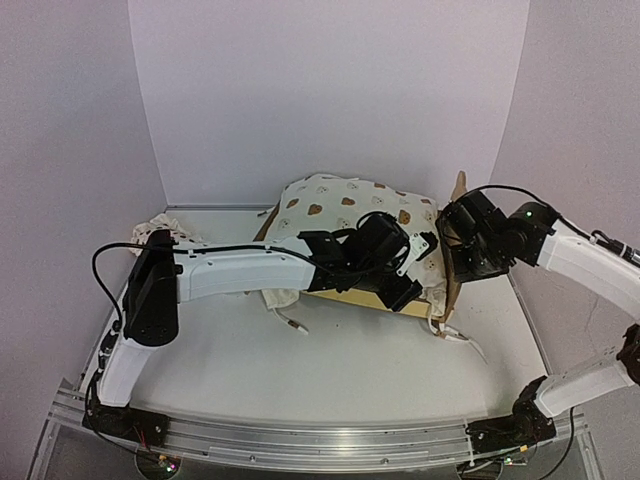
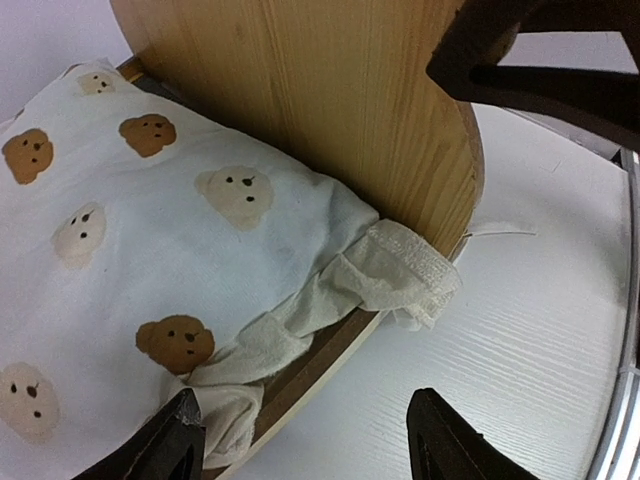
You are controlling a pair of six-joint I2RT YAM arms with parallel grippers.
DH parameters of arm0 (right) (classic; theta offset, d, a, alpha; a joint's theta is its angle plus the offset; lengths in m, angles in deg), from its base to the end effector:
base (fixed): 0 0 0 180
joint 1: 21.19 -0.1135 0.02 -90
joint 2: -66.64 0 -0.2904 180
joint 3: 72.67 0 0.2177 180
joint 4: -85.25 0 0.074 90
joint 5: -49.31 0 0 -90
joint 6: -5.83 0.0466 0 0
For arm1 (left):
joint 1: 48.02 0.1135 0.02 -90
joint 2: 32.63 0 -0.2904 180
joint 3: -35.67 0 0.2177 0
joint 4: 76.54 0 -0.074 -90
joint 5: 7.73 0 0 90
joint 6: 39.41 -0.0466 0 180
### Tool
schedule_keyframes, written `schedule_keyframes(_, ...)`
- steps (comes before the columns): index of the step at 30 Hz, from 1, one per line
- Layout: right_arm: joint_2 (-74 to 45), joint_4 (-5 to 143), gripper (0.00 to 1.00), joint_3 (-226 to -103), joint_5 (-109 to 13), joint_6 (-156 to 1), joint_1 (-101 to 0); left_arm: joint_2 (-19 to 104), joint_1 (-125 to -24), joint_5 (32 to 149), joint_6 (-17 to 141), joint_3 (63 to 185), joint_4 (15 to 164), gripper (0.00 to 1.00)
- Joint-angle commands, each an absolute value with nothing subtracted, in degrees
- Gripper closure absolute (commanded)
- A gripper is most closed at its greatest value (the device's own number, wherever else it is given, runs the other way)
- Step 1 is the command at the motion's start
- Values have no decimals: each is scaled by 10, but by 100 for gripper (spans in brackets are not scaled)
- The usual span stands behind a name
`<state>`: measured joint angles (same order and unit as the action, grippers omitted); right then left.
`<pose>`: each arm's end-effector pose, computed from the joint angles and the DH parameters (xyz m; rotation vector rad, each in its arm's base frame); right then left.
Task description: Set up the pet bed
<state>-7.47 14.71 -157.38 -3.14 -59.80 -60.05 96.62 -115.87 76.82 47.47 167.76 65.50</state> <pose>0.1814 0.1097 0.3368 -0.0834 2.3520 -0.3486 0.2000 -0.4796 0.2799 1.2501 1.8485 -0.5304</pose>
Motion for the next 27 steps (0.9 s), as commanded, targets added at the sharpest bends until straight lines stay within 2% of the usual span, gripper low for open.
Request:
schedule_keyframes(1, -57, 162, 78, -1562, -34, -619, -575, 1008, -1160, 795, 411, 1745, 700, 30)
schedule_keyframes(4, -43, 165, 83, -1549, -50, -630, -568, 1045, -1160, 802, 395, 1789, 708, 31)
schedule_keyframes(8, -23, 167, 85, -1536, -48, -642, -563, 1096, -1160, 812, 376, 1846, 710, 29)
schedule_keyframes(13, -4, 167, 76, -1533, -61, -649, -561, 1123, -1160, 834, 363, 1861, 734, 28)
schedule_keyframes(16, 5, 168, 69, -1533, -69, -650, -561, 1140, -1155, 828, 361, 1873, 735, 30)
schedule_keyframes(19, 15, 167, 66, -1534, -83, -650, -561, 1150, -1147, 805, 362, 1875, 738, 37)
schedule_keyframes(23, 24, 167, 65, -1532, -98, -648, -561, 1154, -1135, 793, 371, 1869, 746, 51)
schedule_keyframes(27, 29, 166, 65, -1529, -100, -648, -561, 1146, -1132, 796, 369, 1850, 767, 78)
